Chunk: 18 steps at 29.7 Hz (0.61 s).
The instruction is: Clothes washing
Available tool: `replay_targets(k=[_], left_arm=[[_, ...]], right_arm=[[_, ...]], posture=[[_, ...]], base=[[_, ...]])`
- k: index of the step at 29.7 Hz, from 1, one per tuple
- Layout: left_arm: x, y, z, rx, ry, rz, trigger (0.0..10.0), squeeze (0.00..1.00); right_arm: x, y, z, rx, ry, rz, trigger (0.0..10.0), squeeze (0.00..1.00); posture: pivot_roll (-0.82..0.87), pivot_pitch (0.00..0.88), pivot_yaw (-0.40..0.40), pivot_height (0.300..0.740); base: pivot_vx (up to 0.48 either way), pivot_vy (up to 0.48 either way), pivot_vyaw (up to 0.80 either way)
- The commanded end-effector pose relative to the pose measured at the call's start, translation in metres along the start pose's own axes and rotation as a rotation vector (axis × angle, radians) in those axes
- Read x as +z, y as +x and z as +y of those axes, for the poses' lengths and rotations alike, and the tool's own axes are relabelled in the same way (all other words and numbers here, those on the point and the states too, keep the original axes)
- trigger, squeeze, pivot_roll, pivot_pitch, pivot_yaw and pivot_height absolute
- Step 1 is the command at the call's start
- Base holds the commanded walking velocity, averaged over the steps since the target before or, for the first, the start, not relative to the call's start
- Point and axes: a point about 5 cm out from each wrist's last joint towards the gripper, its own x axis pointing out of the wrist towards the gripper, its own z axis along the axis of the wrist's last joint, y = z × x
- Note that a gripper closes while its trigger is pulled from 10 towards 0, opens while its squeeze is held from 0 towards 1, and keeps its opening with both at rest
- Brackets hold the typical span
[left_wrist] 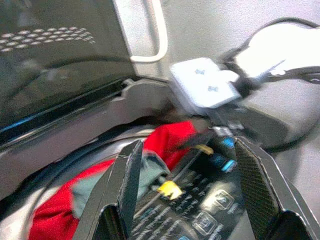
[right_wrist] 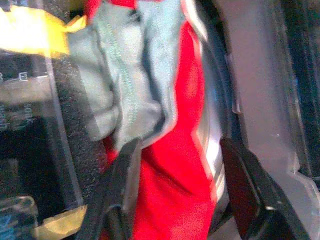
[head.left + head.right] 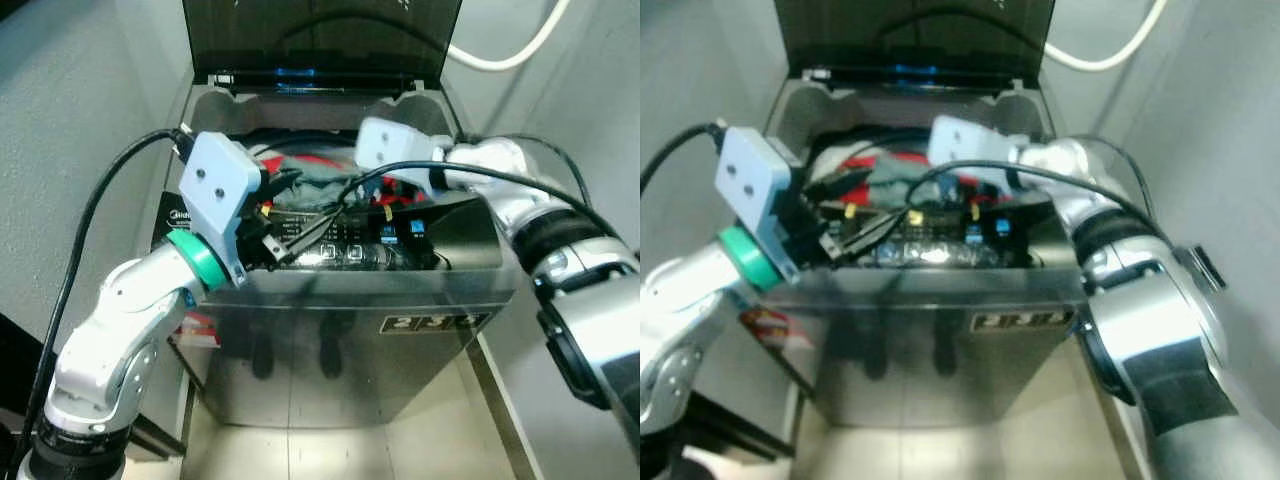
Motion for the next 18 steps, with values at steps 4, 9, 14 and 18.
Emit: replay_targets(k=[4,9,14,18], left_arm=[[0.000,0.000,-0.003,-0.016,-0.007,0.007,10.0,0.00],[0.000,0.002,-0.004,-0.005,-0.012,-0.001,10.0,0.00],[0.000,0.001,-0.002,0.061,-0.007,-0.013,10.0,0.00],[0.000,-0.002,0.007,0.154,0.009,-0.020,10.0,0.00]], right_arm=[[-0.001,-0.006,0.007,0.114,0.020,-0.055,10.0,0.00],[0.019,-0.012,-0.013,-0.018,0.132,-0.260,10.0,0.00],[0.020,-0.032,-0.039,-0.380,0.416,-0.501,10.0,0.00],[-0.004,-0.036,-0.031,-0.617,0.700,-0.575,10.0,0.00]], posture=[[0.12,0.109,0.086,0.740],[0.12,0.100,0.063,0.740],[0.13,0.086,0.039,0.740],[0.14,0.079,0.034,0.740]], base=[[0.000,0.000,0.00],[0.000,0.000,0.00],[0.000,0.000,0.00],[0.000,0.000,0.00]])
